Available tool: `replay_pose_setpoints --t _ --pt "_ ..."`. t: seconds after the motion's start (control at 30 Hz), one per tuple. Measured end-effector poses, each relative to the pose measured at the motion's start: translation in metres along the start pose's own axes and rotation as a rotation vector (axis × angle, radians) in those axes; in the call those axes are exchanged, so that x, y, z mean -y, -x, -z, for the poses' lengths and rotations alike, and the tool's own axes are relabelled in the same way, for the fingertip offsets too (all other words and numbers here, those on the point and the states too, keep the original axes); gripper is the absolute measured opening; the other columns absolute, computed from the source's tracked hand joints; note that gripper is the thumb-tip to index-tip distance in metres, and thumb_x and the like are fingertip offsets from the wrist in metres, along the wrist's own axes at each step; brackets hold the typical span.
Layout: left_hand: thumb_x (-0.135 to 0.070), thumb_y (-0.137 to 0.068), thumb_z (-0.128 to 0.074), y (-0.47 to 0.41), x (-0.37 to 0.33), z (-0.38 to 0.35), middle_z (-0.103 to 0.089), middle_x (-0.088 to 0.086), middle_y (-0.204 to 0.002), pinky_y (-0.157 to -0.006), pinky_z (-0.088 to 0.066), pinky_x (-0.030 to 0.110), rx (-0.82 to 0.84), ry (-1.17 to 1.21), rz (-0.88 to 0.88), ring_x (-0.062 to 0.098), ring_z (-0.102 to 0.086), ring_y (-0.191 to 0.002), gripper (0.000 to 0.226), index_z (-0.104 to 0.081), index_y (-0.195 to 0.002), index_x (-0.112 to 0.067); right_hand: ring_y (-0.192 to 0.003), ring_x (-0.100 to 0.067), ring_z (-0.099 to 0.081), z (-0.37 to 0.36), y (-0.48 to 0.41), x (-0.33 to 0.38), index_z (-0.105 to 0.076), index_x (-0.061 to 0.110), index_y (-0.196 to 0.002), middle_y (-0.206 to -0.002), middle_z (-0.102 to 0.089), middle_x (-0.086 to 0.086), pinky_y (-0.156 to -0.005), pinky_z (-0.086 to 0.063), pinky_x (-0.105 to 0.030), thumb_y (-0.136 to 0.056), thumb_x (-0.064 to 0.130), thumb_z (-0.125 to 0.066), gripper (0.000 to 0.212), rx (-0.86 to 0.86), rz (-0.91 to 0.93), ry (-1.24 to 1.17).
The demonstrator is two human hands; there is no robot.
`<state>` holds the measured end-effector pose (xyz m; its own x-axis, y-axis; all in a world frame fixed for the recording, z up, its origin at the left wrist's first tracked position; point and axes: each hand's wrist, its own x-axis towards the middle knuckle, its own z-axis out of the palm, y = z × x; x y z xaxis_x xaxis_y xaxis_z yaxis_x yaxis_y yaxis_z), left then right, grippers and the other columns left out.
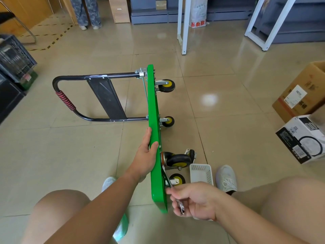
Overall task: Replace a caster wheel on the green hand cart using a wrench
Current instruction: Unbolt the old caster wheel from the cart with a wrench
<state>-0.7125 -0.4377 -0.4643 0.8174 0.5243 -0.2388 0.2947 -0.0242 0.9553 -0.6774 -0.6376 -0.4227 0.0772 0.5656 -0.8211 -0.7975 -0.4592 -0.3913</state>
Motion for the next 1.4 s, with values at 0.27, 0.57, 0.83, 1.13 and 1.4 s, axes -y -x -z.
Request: replay_pose_setpoints --t 0.27,0.57,0.83,1.13,1.4 --pt "-0.024 -0.112 -0.043 0.013 -0.015 -0.001 -0.038 -0.009 -0.164 -0.122 -0.039 0.045 0.007 -0.027 0.062 0.016 -0.050 -0.141 0.066 -0.010 -0.166 -0.043 -0.073 -0.026 -0.065 0.008 -0.022 -0.028 -0.075 0.003 -0.100 -0.084 -0.069 -0.011 -0.079 -0.059 -0.043 -0.090 -0.001 -0.070 0.012 -0.088 0.165 0.218" --pt "-0.032 -0.114 -0.038 0.047 -0.006 -0.011 -0.043 -0.010 -0.161 -0.123 -0.037 0.047 -0.007 0.048 0.112 0.021 -0.048 -0.143 0.061 -0.007 -0.161 -0.055 -0.067 -0.023 -0.068 0.011 -0.025 -0.033 -0.077 0.004 -0.101 -0.087 -0.071 -0.009 -0.069 -0.058 -0.034 -0.089 0.004 -0.073 0.012 -0.108 0.260 0.340" --pt "-0.027 -0.114 -0.035 0.062 0.004 -0.014 -0.044 -0.010 -0.161 -0.120 -0.039 0.051 0.003 0.124 0.157 0.024 -0.050 -0.142 0.061 -0.010 -0.161 -0.055 -0.071 -0.008 -0.065 0.014 -0.026 -0.039 -0.077 0.014 -0.108 -0.090 -0.076 -0.007 -0.070 -0.052 -0.016 -0.092 0.007 -0.064 0.021 -0.269 0.443 0.747" --pt "-0.030 -0.114 -0.034 0.073 0.007 -0.013 -0.043 -0.013 -0.162 -0.121 -0.040 0.047 0.024 0.080 0.139 0.018 -0.049 -0.142 0.059 -0.008 -0.162 -0.055 -0.066 -0.022 -0.065 0.009 -0.012 -0.048 -0.073 0.001 -0.106 -0.080 -0.067 -0.012 -0.070 -0.059 -0.036 -0.093 0.005 -0.070 0.014 -0.166 0.321 0.390" --pt "-0.029 -0.113 -0.038 0.069 0.015 -0.010 -0.045 -0.012 -0.160 -0.120 -0.041 0.048 0.021 0.084 0.134 0.020 -0.052 -0.141 0.059 -0.014 -0.161 -0.055 -0.058 -0.021 -0.063 -0.006 0.011 -0.031 -0.068 0.000 -0.082 -0.069 -0.062 -0.011 -0.065 -0.053 -0.036 -0.094 0.010 -0.070 0.016 -0.054 0.332 0.287"
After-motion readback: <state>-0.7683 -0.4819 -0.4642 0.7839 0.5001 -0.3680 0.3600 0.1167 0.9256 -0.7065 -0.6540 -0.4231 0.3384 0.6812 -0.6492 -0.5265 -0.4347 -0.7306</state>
